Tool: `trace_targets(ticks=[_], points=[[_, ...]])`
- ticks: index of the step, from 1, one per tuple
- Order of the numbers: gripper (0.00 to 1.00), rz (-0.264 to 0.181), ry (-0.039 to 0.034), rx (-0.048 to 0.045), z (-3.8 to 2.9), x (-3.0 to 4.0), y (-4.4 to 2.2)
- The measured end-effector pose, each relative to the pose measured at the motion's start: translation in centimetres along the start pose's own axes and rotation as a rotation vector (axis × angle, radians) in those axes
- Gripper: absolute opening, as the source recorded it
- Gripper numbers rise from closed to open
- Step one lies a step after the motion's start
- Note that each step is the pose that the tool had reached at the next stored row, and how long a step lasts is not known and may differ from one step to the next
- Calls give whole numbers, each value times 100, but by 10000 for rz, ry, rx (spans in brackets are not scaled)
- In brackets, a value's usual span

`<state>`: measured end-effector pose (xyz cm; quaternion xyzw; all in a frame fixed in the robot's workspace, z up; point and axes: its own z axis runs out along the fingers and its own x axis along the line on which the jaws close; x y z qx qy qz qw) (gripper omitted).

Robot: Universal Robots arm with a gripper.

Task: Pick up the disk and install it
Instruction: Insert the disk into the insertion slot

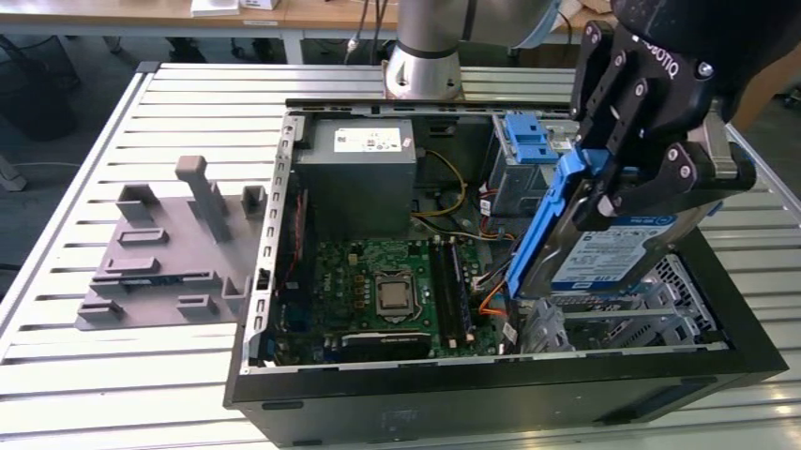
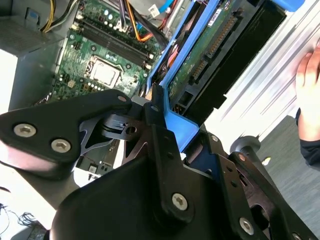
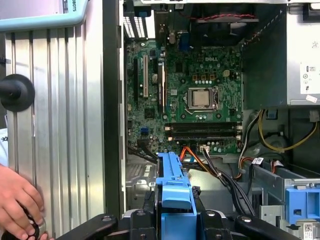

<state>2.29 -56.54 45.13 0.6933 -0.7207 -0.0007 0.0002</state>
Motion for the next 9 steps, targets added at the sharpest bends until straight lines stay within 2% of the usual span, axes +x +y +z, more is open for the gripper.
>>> trace_targets(ticks=[3,9], points=[[36,0,2,0,15,-1,-48],[36,0,1,2,18,-1,-51]])
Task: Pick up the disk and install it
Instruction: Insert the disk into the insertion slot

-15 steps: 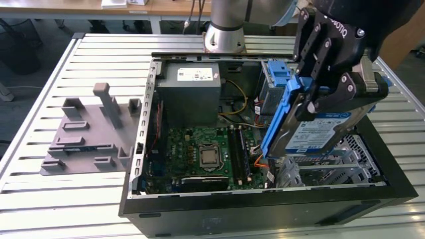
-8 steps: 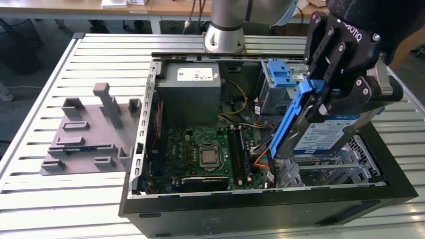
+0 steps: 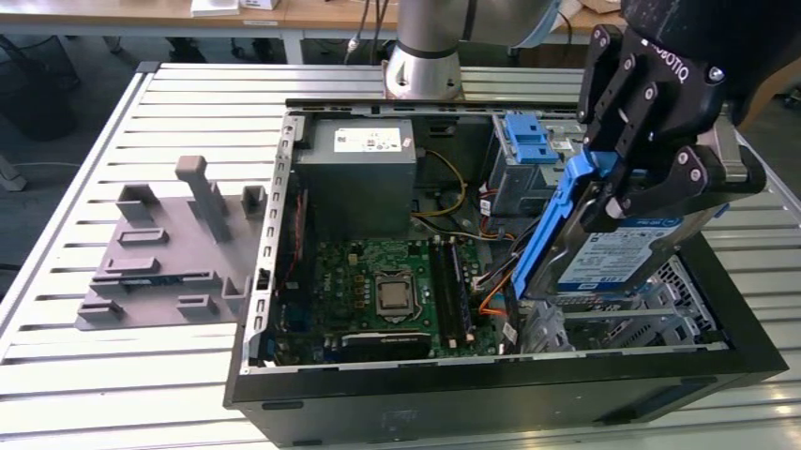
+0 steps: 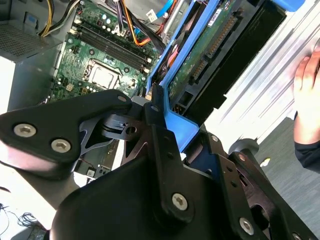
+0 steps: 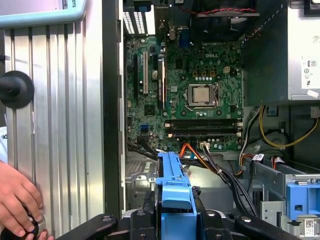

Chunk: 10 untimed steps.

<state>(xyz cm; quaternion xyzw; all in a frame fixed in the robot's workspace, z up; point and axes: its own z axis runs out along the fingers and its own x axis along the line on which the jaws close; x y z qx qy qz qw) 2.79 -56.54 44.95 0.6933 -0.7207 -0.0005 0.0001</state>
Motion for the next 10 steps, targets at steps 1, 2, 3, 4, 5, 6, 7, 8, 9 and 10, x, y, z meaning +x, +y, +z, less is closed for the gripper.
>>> trace_targets(ticks=[1,2,3,4,5,6,7,8,9,10], points=[[36,0,0,4,0,0,-1],[36,0,-1,9,1,0,-1],[36,0,-1,16,1,0,-2],[36,0,-1,25,1,0,-3],[36,-1,-2,37,2,0,-4],[36,0,-3,48,3,0,-6],[36,0,-4,59,5,0,-9],[36,-2,-5,64,8,-1,-17],[36,-1,-5,66,11,-1,-27],[36,0,-4,67,14,-1,-39]])
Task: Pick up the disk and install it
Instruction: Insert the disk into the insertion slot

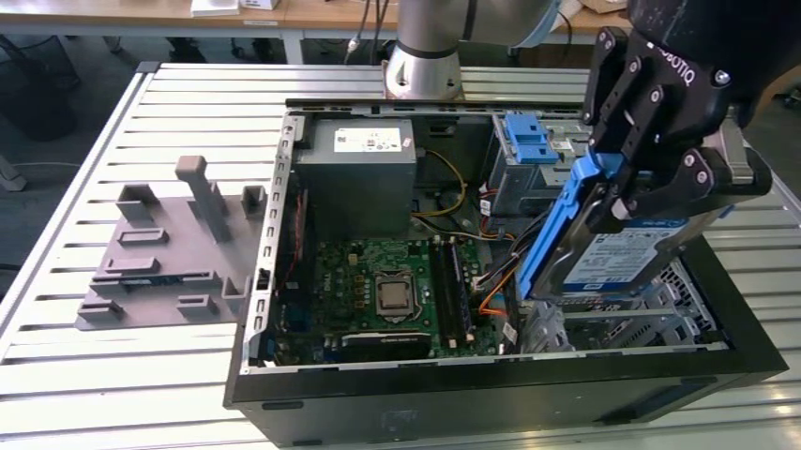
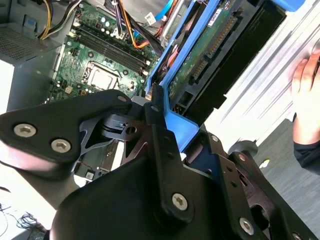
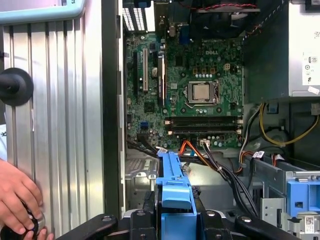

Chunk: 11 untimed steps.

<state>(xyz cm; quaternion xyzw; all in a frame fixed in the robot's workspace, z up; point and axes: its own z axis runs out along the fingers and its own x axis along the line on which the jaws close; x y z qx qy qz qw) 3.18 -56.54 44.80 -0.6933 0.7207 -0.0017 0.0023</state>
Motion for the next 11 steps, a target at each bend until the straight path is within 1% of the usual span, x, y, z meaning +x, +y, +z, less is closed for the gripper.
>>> trace_targets(ticks=[11], points=[[36,0,1,0,31,-8,-208]])
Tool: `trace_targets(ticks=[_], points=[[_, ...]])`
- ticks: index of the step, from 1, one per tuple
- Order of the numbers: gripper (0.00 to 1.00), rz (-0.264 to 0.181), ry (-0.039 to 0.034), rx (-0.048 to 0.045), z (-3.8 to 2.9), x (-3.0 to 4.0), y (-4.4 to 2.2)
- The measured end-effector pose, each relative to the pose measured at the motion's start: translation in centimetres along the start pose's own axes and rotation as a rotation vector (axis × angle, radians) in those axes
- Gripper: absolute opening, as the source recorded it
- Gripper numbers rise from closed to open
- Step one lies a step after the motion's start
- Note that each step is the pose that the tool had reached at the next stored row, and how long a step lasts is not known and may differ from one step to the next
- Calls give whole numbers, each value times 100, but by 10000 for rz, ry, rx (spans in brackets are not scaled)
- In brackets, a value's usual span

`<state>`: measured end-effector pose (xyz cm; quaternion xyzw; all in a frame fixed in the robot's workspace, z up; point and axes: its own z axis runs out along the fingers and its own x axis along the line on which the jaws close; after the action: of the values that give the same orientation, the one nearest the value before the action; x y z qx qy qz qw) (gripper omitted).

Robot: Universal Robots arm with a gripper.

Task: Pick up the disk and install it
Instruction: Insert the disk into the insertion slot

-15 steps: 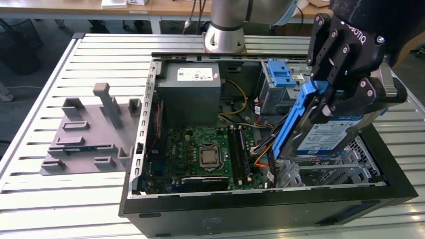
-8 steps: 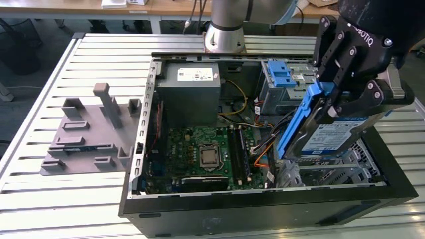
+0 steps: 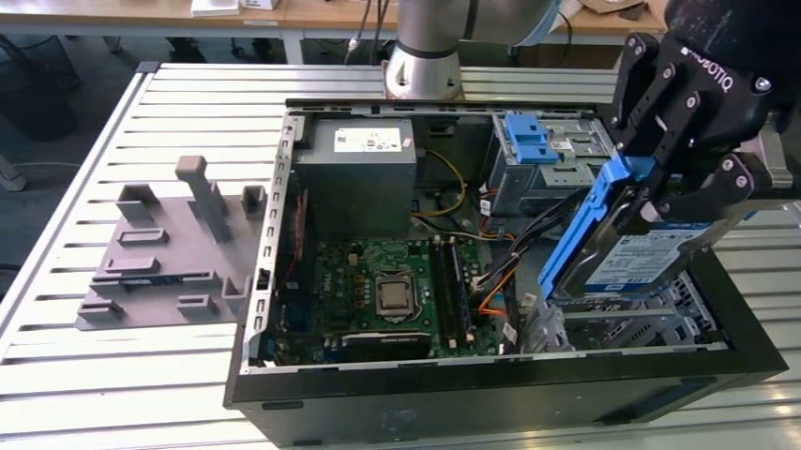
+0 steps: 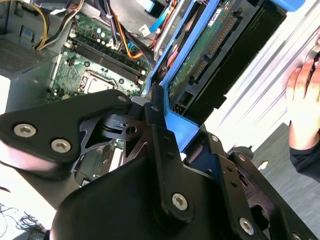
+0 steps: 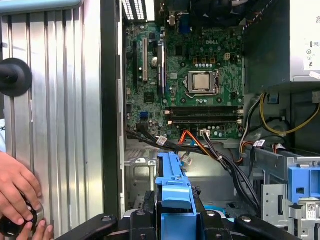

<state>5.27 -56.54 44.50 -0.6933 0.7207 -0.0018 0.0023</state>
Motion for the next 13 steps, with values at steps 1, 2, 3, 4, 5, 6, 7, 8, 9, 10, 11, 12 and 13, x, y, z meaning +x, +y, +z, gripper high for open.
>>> trace_targets(ticks=[1,2,3,4,5,6,7,8,9,10,11,12,13], points=[[36,-1,0,0,2,-1,-16],[36,0,-1,0,5,-1,-31],[36,0,-1,0,8,-2,-45],[36,0,-1,0,10,-2,-59],[36,0,-1,0,13,-3,-72],[36,0,-1,0,17,-3,-87],[36,1,-2,0,20,-4,-101],[36,1,-1,0,23,-4,-115],[36,0,-2,0,28,-5,-128],[36,0,-2,0,33,-5,-138],[36,0,0,0,39,-6,-146],[36,1,0,0,46,-6,-151],[36,0,0,0,54,-6,-155]])
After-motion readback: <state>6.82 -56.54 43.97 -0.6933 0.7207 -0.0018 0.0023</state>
